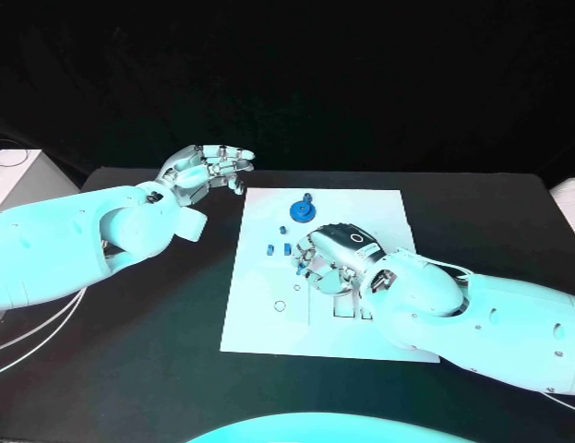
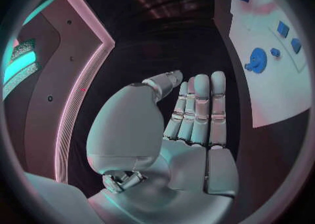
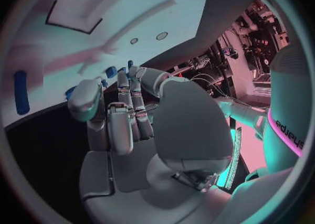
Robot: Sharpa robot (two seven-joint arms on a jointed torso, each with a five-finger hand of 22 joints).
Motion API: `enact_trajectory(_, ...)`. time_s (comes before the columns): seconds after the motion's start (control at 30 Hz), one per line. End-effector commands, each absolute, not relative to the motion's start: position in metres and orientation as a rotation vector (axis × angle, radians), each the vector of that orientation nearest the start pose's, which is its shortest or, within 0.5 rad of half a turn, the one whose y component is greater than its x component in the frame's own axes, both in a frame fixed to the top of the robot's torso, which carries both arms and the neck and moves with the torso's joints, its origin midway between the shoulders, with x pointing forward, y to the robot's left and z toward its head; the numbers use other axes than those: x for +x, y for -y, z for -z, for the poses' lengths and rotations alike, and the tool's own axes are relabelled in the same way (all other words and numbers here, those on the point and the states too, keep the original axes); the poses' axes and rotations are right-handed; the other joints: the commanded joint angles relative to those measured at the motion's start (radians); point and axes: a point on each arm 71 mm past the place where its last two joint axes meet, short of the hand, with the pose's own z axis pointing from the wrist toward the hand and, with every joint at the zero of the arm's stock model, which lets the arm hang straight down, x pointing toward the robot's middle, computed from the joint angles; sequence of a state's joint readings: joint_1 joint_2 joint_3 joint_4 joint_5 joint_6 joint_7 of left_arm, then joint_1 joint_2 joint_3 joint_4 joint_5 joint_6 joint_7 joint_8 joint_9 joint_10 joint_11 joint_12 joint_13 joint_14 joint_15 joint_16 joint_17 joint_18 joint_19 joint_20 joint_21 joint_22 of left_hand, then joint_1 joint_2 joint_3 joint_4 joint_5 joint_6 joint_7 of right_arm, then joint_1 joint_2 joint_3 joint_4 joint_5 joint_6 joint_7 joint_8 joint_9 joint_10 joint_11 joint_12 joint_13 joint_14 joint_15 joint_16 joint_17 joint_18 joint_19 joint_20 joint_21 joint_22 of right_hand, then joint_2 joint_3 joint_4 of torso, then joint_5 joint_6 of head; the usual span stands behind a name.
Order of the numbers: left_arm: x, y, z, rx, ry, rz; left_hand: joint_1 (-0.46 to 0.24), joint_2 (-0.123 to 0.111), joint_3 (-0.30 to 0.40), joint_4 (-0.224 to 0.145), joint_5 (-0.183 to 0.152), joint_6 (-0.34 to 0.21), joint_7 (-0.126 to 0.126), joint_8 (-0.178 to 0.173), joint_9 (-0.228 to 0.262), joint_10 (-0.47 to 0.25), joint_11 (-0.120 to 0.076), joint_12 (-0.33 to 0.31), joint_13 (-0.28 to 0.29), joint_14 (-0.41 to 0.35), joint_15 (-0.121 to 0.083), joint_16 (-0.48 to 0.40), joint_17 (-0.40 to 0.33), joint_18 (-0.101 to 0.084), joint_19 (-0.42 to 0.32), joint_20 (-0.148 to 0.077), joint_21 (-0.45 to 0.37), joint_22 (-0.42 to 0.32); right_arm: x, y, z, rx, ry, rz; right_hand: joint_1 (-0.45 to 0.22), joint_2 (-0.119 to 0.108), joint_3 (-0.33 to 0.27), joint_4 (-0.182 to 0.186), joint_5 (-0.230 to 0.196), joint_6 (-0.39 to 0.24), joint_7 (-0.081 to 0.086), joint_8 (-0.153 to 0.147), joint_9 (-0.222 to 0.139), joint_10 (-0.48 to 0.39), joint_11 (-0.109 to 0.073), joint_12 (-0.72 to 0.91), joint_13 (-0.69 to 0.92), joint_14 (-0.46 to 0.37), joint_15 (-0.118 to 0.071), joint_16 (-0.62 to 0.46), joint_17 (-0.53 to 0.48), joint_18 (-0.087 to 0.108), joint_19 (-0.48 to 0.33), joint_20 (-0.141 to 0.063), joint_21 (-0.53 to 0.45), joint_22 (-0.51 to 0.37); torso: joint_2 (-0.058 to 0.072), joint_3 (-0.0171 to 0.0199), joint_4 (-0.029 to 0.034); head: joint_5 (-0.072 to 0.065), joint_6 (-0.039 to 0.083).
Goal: Assemble the parts on the task board
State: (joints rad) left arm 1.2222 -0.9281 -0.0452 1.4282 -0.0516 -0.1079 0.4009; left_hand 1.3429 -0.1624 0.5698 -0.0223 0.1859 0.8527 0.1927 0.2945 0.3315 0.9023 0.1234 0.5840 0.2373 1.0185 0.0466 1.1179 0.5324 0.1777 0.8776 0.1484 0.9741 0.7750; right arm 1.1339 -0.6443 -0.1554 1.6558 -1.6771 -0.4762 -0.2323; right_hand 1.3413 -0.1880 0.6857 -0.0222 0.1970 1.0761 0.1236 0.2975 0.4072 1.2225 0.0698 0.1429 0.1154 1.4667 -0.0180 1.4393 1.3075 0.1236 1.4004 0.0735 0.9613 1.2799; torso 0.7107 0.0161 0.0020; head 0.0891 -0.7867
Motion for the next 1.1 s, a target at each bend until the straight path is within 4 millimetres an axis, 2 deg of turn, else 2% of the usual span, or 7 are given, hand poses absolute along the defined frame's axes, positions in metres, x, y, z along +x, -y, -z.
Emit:
enact_trajectory(0.03,0.502,-0.269,0.17,-1.027,-1.432,1.584,0.004,-0.002,-0.002,-0.002,0.001,-0.004,-0.001,0.004,-0.002,-0.007,0.0,0.006,-0.001,0.001,0.006,0.006,0.001,0.007,0.007,0.001,-0.003,-0.002,0.409,0.067,0.226,-0.401,-1.547,-0.824,0.002,0.012,0.0,-0.005,0.001,0.005,0.001,0.004,0.001,0.022,-0.013,0.003,0.002,0.066,-0.007,0.006,0.071,-0.017,0.003,-0.002,-0.002,0.0,0.0,0.0014,-0.0001,0.012,-0.007)
enact_trajectory(0.2,0.501,-0.269,0.17,-1.028,-1.435,1.584,0.003,-0.003,-0.003,-0.002,0.001,-0.007,0.0,0.004,-0.002,-0.01,0.001,0.007,-0.002,0.001,0.006,0.006,0.001,0.007,0.008,0.001,-0.005,-0.003,0.408,0.065,0.231,-0.407,-1.555,-0.821,0.001,0.012,0.001,-0.005,0.001,0.005,0.001,0.004,0.001,0.023,-0.013,0.003,0.002,0.066,-0.007,0.006,0.07,-0.017,0.003,-0.002,-0.004,0.0,0.001,0.0029,-0.0023,0.028,-0.016)
enact_trajectory(0.33,0.501,-0.269,0.17,-1.028,-1.437,1.585,0.003,-0.003,-0.003,-0.002,0.001,-0.007,0.0,0.004,-0.002,-0.01,0.001,0.007,-0.002,0.001,0.006,0.006,0.001,0.007,0.008,0.001,-0.005,-0.003,0.407,0.064,0.233,-0.409,-1.557,-0.817,0.001,0.012,0.001,-0.005,0.001,0.005,0.001,0.004,0.001,0.023,-0.013,0.003,0.002,0.066,-0.007,0.006,0.07,-0.017,0.003,-0.002,-0.004,0.0,0.0,0.0028,-0.0021,0.034,-0.023)
enact_trajectory(0.43,0.501,-0.268,0.171,-1.029,-1.439,1.586,0.003,-0.003,-0.003,-0.002,0.001,-0.007,0.0,0.004,-0.002,-0.01,0.001,0.007,-0.002,0.001,0.006,0.006,0.001,0.007,0.008,0.001,-0.005,-0.003,0.406,0.063,0.234,-0.414,-1.561,-0.819,0.001,0.012,0.001,-0.005,0.001,0.005,0.001,0.004,0.001,0.023,-0.013,0.003,0.002,0.066,-0.007,0.006,0.07,-0.017,0.003,-0.002,-0.004,0.0,0.0,0.0016,-0.0011,0.035,-0.025)
enact_trajectory(0.6,0.501,-0.269,0.171,-1.029,-1.441,1.585,0.002,-0.004,-0.003,-0.002,0.001,-0.009,0.001,0.004,-0.003,-0.012,0.001,0.007,-0.002,0.0,0.006,0.006,0.001,0.007,0.008,0.001,-0.006,-0.003,0.404,0.062,0.235,-0.422,-1.566,-0.826,0.001,0.012,0.001,-0.005,0.001,0.005,0.001,0.004,0.001,0.023,-0.013,0.003,0.002,0.066,-0.007,0.006,0.07,-0.017,0.003,-0.002,-0.004,0.0,0.001,0.0027,-0.0007,0.04,-0.033)
enact_trajectory(1.1,0.502,-0.271,0.171,-1.031,-1.441,1.581,0.002,-0.004,-0.003,-0.002,0.001,-0.009,0.001,0.004,-0.003,-0.012,0.001,0.007,-0.002,0.0,0.006,0.006,0.001,0.007,0.008,0.001,-0.006,-0.003,0.403,0.062,0.241,-0.433,-1.588,-0.825,0.0,0.012,0.001,-0.006,-0.001,0.004,0.001,0.003,0.002,0.023,-0.013,0.001,0.001,0.066,-0.006,0.007,0.071,-0.017,0.003,-0.002,-0.002,0.002,0.0,0.0021,0.0,0.043,-0.038)
